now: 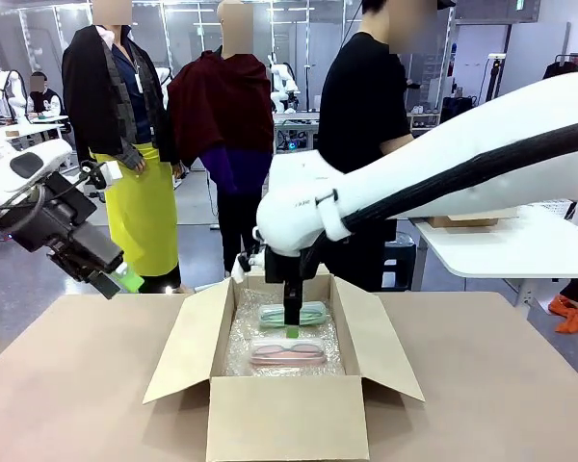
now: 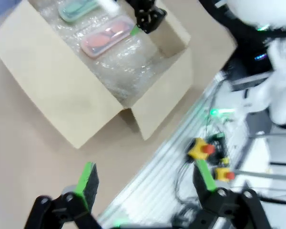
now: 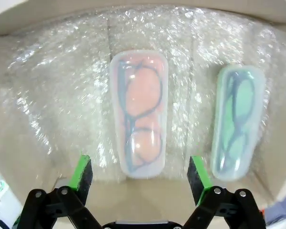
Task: Pack the glasses set securely to prepare it for shipping.
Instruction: Position the Package Box on the left side of the table.
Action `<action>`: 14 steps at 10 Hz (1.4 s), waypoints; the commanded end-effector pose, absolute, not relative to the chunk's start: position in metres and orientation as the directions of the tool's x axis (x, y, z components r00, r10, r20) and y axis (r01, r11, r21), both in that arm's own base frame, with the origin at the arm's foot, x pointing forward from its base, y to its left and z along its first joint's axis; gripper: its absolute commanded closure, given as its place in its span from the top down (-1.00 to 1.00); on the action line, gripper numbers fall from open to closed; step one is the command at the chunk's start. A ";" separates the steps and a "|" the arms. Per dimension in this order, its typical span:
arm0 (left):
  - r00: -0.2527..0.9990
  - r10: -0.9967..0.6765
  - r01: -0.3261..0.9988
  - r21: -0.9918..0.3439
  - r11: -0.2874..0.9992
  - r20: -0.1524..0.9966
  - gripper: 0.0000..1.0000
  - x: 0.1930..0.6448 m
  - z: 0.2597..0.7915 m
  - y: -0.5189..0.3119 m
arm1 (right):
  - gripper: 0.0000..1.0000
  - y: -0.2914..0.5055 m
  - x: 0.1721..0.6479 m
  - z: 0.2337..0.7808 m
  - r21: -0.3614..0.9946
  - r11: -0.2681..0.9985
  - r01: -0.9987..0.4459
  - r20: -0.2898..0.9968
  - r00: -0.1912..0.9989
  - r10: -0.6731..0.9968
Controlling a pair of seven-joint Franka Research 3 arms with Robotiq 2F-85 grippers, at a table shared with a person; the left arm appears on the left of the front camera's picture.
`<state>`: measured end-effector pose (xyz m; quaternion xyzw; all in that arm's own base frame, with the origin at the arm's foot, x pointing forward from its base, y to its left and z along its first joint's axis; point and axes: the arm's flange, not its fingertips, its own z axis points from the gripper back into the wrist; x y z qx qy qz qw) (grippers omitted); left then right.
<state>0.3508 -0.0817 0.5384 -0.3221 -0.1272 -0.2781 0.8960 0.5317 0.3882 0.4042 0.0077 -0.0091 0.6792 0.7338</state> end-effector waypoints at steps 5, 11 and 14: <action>0.984 -0.085 0.179 -0.895 0.408 0.158 1.00 0.445 0.462 0.000 | 1.00 0.241 0.458 0.485 -0.077 0.337 -0.938 0.332 0.295 0.896; 0.997 0.001 -0.076 -0.929 0.361 -0.081 1.00 0.501 0.409 0.000 | 1.00 0.107 0.367 0.506 -0.079 0.647 -0.758 0.460 0.548 0.699; 0.997 -0.026 -0.060 -0.930 0.362 -0.074 1.00 0.499 0.400 -0.005 | 1.00 0.094 0.373 0.508 -0.075 0.637 -0.767 0.445 0.545 0.710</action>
